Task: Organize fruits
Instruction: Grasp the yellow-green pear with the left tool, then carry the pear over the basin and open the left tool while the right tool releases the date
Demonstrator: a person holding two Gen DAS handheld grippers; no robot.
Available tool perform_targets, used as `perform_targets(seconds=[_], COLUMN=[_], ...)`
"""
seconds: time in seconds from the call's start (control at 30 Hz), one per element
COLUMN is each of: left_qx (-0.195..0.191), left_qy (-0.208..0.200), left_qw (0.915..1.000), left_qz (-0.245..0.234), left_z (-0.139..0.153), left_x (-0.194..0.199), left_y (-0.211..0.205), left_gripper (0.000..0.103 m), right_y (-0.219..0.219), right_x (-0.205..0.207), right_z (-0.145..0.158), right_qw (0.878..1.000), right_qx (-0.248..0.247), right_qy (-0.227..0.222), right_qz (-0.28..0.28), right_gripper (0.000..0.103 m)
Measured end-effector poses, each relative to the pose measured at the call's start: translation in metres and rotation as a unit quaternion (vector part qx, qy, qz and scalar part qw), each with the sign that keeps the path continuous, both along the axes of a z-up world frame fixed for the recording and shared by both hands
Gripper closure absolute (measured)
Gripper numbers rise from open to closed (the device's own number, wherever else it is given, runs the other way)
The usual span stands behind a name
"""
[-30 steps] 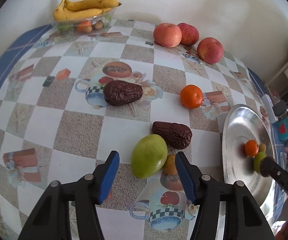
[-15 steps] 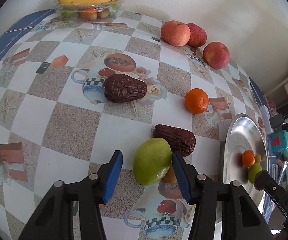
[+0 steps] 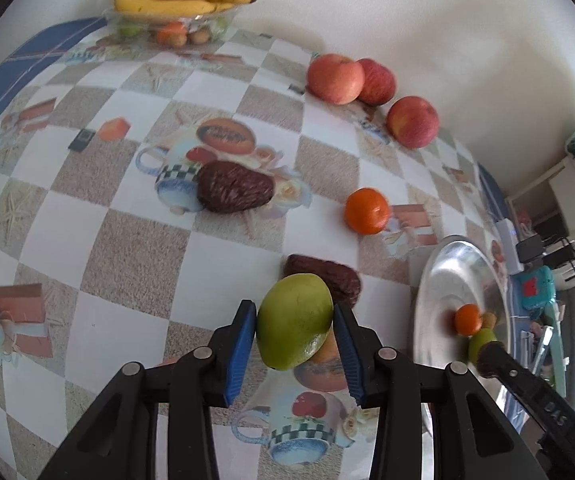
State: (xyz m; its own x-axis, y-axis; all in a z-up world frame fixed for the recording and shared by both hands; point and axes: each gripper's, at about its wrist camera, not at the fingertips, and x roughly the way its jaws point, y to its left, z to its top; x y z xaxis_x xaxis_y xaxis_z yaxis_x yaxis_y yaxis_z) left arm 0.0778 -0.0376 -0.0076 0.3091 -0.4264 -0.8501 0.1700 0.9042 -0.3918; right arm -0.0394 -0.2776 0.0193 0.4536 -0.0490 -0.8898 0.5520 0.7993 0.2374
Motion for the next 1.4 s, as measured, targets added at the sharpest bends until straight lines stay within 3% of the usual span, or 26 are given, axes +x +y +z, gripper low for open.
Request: perform_targets(seconds=[0.2,0.47,0.67,0.83,1.13,1.33,1.4], left_qx=[-0.010,0.014,0.046,0.070,0.083,0.092,0.095], left_qy=[-0.028,-0.059,-0.072,-0.085,-0.094,-0.098,-0.097], left_qw=[0.9992,0.9924,0.9825,0.9704,0.9652,0.9623,0.9628], left_qz=[-0.028,-0.107,-0.165,-0.215,-0.229,-0.237,-0.233], left_z=[0.020,0.034,0.029,0.026,0.022,0.021,0.020], left_x=[-0.009,-0.037,-0.060,-0.079,-0.083,-0.085,-0.084], left_y=[-0.014,-0.060,-0.093,-0.114,-0.119,-0.123,-0.122], left_gripper=[0.061,0.061,0.061,0.061,0.060,0.053,0.050], right_y=[-0.005,-0.037,-0.056,-0.058,-0.057,-0.059,-0.059], right_x=[-0.004,-0.023,-0.038,-0.039,-0.039,-0.042,-0.042], right_z=[0.004,-0.001,-0.009,-0.015,-0.014,-0.014,-0.013], right_qw=[1.000,0.996,0.990,0.989,0.989,0.987,0.987], right_qx=[-0.002,0.037,0.059,0.069,0.057,0.056,0.053], right_qy=[-0.007,-0.006,0.005,0.015,0.020,0.019,0.017], right_qz=[-0.012,-0.079,-0.126,-0.132,-0.138,-0.149,-0.149], right_gripper=[0.057,0.056,0.056,0.056,0.056,0.055,0.044])
